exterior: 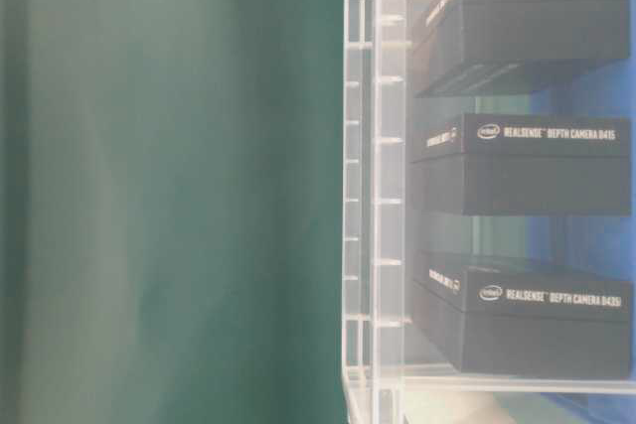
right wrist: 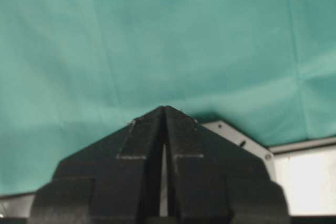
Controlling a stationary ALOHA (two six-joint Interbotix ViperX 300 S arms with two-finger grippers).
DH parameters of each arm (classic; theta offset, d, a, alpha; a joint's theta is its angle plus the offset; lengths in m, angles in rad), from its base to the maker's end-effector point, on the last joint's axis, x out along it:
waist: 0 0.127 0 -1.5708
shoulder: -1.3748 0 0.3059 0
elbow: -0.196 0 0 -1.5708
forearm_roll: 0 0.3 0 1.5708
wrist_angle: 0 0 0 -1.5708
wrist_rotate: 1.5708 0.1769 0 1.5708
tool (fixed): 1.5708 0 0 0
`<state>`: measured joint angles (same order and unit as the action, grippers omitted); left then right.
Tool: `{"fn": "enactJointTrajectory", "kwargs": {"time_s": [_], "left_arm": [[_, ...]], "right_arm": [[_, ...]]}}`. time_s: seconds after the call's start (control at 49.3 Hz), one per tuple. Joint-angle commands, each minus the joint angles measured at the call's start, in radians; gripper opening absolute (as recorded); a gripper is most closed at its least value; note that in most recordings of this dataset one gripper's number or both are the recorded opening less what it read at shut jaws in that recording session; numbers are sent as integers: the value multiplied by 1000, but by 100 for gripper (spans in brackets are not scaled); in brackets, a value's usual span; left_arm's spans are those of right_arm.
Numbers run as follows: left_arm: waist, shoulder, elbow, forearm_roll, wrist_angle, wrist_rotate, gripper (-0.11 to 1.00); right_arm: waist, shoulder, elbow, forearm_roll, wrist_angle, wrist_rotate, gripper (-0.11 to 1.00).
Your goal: Take the box out of the case with the right arm.
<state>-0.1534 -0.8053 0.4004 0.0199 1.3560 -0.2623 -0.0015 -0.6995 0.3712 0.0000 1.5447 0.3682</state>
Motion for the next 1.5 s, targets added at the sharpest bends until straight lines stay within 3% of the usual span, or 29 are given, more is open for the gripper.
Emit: {"fn": "enactJointTrajectory", "kwargs": {"time_s": [0.0,0.142,0.244,0.406,0.568,0.67,0.751,0.994,1.136,1.481], "left_arm": [[-5,14,-26,0,-2,-2,0],[-5,20,-28,0,-2,-2,0],[-5,20,-28,0,-3,-6,0],[-6,21,-28,0,-2,-3,0],[-6,21,-28,0,-2,-2,0],[-5,21,-28,3,-2,-2,0],[-5,21,-28,3,-2,-2,0],[-6,21,-28,3,-2,-6,0],[-5,21,-28,3,-2,-6,0],[-5,21,-28,3,6,-6,0]], "right_arm": [[3,9,-21,-2,9,3,0],[2,17,-28,-2,14,29,0],[2,23,-35,-2,14,138,0],[-5,23,-37,-18,44,459,0],[-5,25,-35,-74,78,821,0],[-5,29,-32,-103,81,985,0],[-5,32,-32,-103,86,1060,0],[-5,35,-34,-107,89,1088,0],[-54,41,-35,-143,87,1068,0],[-318,64,-37,-153,71,816,0]]}}
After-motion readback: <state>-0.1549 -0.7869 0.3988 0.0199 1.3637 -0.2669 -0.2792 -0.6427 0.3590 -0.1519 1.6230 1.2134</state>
